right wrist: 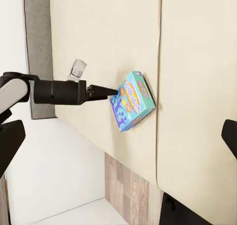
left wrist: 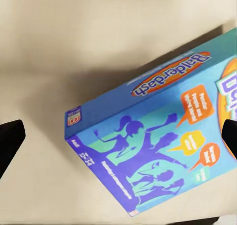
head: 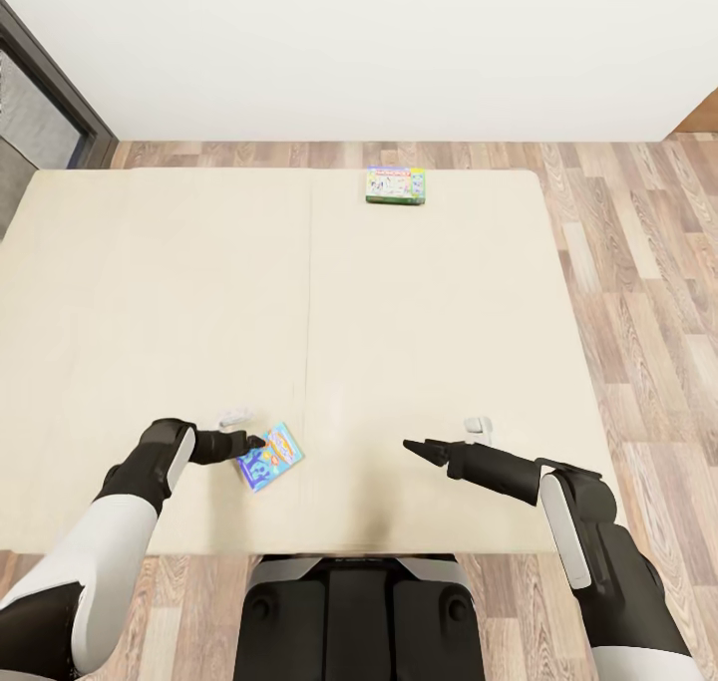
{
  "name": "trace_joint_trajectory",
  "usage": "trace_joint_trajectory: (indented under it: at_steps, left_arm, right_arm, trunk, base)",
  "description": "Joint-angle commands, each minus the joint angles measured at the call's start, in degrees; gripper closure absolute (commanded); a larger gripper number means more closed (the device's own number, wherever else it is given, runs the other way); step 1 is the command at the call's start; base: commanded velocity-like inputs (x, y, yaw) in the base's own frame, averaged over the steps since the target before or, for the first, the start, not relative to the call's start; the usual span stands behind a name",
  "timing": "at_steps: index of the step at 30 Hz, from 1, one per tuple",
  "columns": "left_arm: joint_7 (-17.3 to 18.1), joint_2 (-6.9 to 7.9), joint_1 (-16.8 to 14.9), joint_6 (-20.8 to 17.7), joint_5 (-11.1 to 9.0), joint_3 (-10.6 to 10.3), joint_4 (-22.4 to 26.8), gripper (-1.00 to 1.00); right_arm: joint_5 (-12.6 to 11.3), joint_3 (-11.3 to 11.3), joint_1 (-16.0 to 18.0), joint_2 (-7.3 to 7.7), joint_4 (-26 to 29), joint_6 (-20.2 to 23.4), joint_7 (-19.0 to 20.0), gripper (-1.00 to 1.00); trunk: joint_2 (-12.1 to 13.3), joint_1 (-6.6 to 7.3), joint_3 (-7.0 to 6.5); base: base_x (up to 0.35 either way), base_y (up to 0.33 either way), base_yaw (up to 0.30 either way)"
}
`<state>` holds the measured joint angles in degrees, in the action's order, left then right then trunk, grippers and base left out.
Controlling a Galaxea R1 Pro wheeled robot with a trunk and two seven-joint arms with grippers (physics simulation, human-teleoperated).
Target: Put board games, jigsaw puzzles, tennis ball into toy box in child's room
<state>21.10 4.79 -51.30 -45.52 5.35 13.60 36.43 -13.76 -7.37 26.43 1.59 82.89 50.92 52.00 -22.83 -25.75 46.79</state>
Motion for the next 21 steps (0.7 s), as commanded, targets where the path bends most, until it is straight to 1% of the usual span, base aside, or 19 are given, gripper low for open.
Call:
trace_joint_trajectory:
  at_steps: [1, 8, 18, 21]
  left_arm:
    - [0.5, -0.04, 0.0, -0.2, 0.5, 0.3, 0.1, -1.0]
    - [0.5, -0.04, 0.5, -0.2, 0.4, 0.5, 0.0, -1.0]
    - [0.5, -0.12, 1.1, 0.0, 0.3, 0.5, 0.0, -1.0]
    - [0.5, -0.14, 1.1, 0.6, 0.3, 0.6, -0.1, -1.0]
  right_arm:
    - [0.0, 0.0, 0.0, 0.0, 0.0, 0.2, 0.2, -1.0]
    - [0.0, -0.1, 0.0, 0.0, 0.1, 0.2, 0.2, -1.0]
    - [0.0, 0.0, 0.0, 0.0, 0.0, 0.2, 0.2, -1.0]
    - [0.0, 0.0, 0.0, 0.0, 0.0, 0.2, 0.2, -1.0]
  trunk:
    - [-0.1, -0.04, -0.03]
    - [-0.1, -0.04, -0.6]
    - [-0.1, -0.04, -0.8]
    - [-0.1, -0.04, -0.92]
  base:
    - [0.0, 0.0, 0.0]
    - [0.0, 0.0, 0.008]
    - [0.0, 0.0, 0.005]
    - [0.0, 0.0, 0.0]
